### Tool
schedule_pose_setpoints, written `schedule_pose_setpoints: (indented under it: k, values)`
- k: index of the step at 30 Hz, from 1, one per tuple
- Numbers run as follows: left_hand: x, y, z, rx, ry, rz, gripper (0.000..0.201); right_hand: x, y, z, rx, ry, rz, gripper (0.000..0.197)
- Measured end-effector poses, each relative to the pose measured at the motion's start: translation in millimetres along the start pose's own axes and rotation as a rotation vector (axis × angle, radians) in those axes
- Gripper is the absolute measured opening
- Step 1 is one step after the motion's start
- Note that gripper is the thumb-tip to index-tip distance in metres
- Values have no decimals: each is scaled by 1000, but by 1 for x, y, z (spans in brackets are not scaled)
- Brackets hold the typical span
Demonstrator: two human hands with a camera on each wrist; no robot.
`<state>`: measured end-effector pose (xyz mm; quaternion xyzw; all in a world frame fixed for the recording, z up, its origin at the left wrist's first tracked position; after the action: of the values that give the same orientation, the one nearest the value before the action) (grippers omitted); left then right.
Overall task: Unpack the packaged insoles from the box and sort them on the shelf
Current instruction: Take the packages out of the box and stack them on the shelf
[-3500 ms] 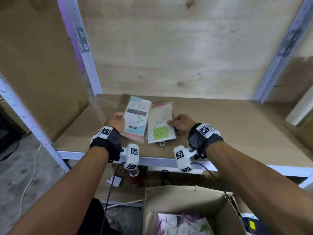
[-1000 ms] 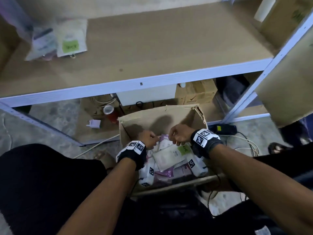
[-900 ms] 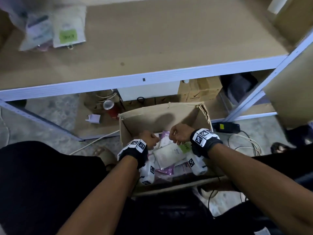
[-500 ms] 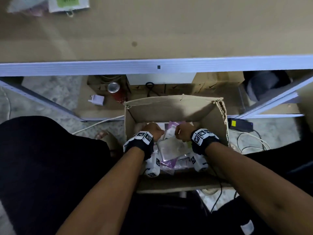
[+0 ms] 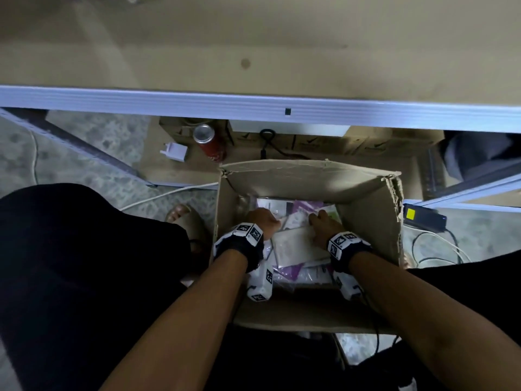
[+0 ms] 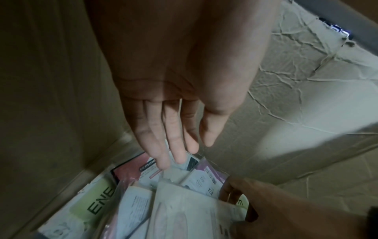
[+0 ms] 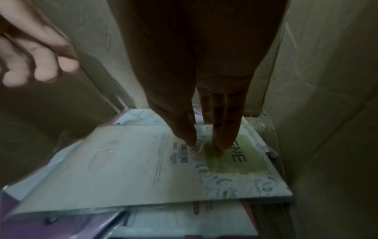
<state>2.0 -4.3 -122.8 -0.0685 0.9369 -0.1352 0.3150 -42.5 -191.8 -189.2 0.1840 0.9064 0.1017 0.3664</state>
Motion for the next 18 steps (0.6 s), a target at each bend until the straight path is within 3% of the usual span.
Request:
schedule_pose_setpoints:
  k: [7, 14, 18]
  values:
    - [1, 4, 13, 19, -13, 88, 32, 6, 8, 2, -88, 55, 16, 36]
    - [5, 6, 15, -16, -37, 104, 30, -1, 62, 5, -315, 54, -32, 53]
    - [4, 8, 11, -40, -63, 33, 31, 6, 70, 3, -318, 55, -139, 43]
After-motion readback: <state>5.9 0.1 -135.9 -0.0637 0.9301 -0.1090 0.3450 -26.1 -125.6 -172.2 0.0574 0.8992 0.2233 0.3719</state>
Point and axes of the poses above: each hand's wrist, its own z-axis towards the middle knuckle, its own x-axis out of the palm, y = z × x, the point moved 4 cm from there along z, towards the middle knuckle, and after that the axes turned 13 degrees about z, right-handed, at the moved point
